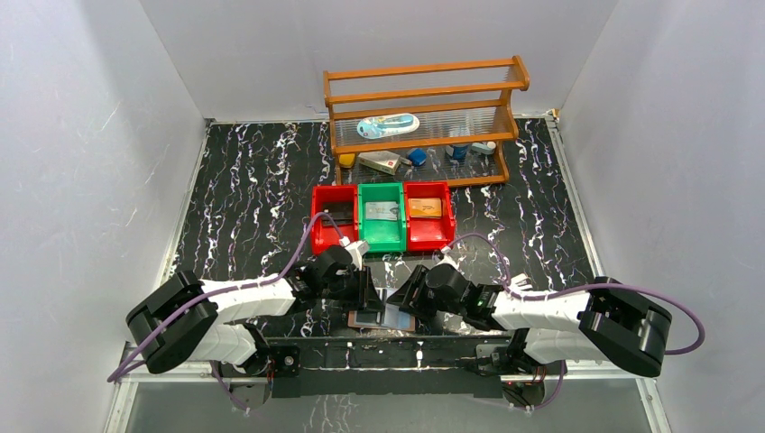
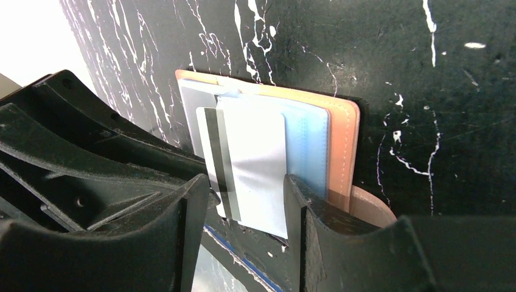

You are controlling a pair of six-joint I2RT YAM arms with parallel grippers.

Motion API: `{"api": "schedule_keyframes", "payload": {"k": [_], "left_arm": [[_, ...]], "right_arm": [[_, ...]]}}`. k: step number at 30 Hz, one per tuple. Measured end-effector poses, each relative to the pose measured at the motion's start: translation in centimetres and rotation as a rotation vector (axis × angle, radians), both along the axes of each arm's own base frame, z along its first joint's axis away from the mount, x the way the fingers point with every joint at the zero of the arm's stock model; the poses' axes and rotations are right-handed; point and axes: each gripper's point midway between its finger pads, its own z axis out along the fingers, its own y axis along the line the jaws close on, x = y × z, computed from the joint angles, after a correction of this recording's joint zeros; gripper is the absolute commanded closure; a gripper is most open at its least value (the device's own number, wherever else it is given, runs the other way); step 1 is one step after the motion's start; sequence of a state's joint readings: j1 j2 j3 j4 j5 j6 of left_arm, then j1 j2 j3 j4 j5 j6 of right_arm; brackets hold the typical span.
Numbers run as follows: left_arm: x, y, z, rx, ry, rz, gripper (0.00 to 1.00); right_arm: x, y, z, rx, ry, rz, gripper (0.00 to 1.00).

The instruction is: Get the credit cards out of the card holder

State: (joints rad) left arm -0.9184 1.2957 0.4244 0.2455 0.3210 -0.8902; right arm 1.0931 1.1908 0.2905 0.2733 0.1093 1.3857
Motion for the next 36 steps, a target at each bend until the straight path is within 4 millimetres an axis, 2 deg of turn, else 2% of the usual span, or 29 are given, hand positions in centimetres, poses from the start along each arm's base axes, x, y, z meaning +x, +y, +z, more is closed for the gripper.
{"api": "schedule_keyframes", "payload": {"k": [9, 21, 30, 33, 36], "left_arm": [[0.1, 0.1, -0.2, -0.003, 0.004, 0.016, 1.0], [0.1, 1.3, -0.1, 0.045, -0.025, 0.027, 1.0], [0.3, 1.7, 0.3, 0.063, -0.047, 0.03, 1.0], [0.3, 1.7, 0.4, 0.065, -0.046, 0.03, 1.0], [0.4, 1.6, 0.5, 0.065, -0.047, 0.03, 1.0]], "right_arm": [[0.0, 0.0, 0.0, 0.015, 0.003, -0.011, 0.42], [0.2, -0.7, 0.2, 0.014, -0.003, -0.04, 0.4], [0.2, -2.5, 0.5, -0.026, -0.041, -0.058, 0.42], [0.4, -2.9, 1.3, -0.022, -0.075, -0.055, 0.43], [0.7, -2.3, 2.7, 0.016, -0.124, -0.038, 0.41]]}}
